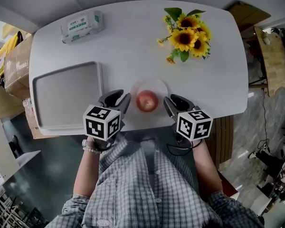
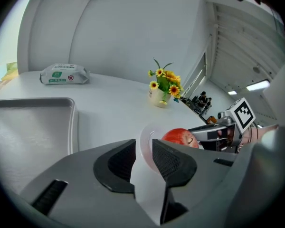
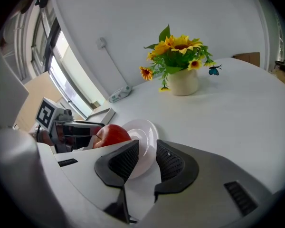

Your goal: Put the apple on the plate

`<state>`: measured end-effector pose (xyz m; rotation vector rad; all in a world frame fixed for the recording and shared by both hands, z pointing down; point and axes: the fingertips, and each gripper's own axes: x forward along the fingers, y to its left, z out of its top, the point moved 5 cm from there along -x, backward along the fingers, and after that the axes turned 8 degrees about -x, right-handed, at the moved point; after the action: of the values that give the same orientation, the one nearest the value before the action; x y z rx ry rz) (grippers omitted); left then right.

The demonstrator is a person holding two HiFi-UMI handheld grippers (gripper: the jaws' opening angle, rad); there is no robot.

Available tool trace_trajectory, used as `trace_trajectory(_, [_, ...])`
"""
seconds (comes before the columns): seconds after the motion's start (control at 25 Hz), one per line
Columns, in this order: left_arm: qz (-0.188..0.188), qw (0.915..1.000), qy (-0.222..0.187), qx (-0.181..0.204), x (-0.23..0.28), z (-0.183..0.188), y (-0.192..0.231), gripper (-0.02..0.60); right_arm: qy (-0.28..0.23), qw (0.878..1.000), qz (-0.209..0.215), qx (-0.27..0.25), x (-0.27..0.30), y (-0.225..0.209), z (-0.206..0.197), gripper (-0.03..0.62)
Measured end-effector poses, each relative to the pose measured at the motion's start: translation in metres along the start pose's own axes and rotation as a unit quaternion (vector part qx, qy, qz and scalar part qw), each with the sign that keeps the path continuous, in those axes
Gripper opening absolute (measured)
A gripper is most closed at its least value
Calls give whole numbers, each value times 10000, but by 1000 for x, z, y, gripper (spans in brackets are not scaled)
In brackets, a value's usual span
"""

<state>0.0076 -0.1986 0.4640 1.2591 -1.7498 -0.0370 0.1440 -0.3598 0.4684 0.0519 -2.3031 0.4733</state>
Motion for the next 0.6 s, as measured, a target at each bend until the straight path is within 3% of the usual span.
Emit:
trace_trajectory(0.24, [189, 9988, 440, -108, 16, -15, 3, 92, 289, 9995, -102, 6, 8, -4, -7, 94])
trace_trajectory(0.6, [352, 9967, 670, -300, 27, -23, 9, 92, 526, 9979, -161, 350, 17, -9, -17, 94])
